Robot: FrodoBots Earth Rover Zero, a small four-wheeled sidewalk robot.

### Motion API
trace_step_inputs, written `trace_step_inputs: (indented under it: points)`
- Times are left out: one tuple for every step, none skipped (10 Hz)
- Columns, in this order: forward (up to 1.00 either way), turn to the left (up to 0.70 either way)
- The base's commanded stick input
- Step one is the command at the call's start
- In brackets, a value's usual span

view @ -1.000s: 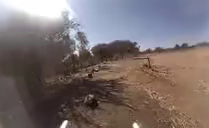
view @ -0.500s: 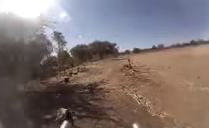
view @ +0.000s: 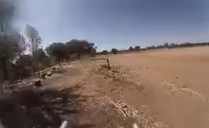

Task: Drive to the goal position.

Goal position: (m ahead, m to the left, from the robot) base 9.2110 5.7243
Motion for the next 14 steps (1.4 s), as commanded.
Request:
trace_step_inputs:
  points:
    - [0.70, 0.00]
    - [0.70, 0.11]
    - [0.70, 0.23]
    - [0.70, 0.18]
    - [0.70, 0.05]
    - [0.70, 0.00]
    - [0.70, 0.00]
    - [0.70, 0.06]
    - [0.70, 0.19]
    - [0.70, 0.27]
    - [0.70, 0.27]
    - [0.70, 0.27]
    - [0.70, 0.27]
    - [0.70, 0.27]
